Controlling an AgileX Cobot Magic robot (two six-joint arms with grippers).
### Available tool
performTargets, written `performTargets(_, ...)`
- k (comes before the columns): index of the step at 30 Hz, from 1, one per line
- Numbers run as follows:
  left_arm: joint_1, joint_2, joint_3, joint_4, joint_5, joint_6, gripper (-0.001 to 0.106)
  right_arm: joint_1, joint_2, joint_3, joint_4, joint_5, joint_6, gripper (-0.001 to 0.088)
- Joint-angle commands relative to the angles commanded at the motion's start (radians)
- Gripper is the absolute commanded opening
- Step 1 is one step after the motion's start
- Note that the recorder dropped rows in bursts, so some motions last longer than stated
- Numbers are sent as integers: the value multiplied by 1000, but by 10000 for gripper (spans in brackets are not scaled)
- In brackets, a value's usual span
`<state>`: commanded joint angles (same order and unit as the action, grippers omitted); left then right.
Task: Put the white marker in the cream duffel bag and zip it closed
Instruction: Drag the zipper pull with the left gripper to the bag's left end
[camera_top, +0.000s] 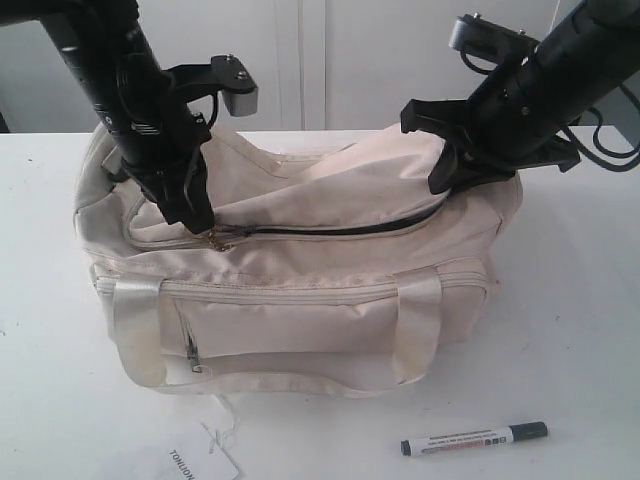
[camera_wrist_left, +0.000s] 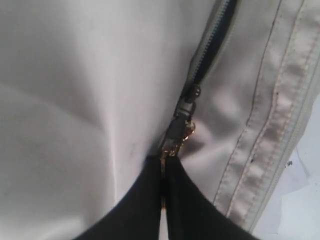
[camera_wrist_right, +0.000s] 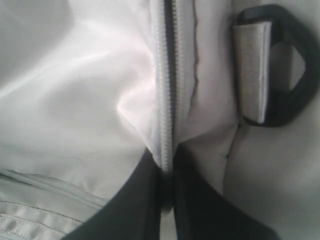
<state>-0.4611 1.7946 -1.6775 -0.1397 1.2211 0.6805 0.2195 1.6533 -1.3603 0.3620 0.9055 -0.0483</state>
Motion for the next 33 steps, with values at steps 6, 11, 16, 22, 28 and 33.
performTargets(6,2,-13,0,28,0,0,0,0,0,0,0,-2,0,0)
performTargets(11,2,-22,0,77,0,0,0,0,0,0,-4,-4,0,0)
performTargets(16,2,-22,0,118,0,-27,0,-2,0,0,-9,-5,0,0)
performTargets(22,2,-32,0,149,0,-37,0,-2,0,0,-9,-5,0,0)
performTargets(28,2,-51,0,199,0,-60,0,-2,0,0,-16,-9,0,0)
performTargets(33,2,-51,0,246,0,-80,0,-2,0,0,-18,-9,0,0)
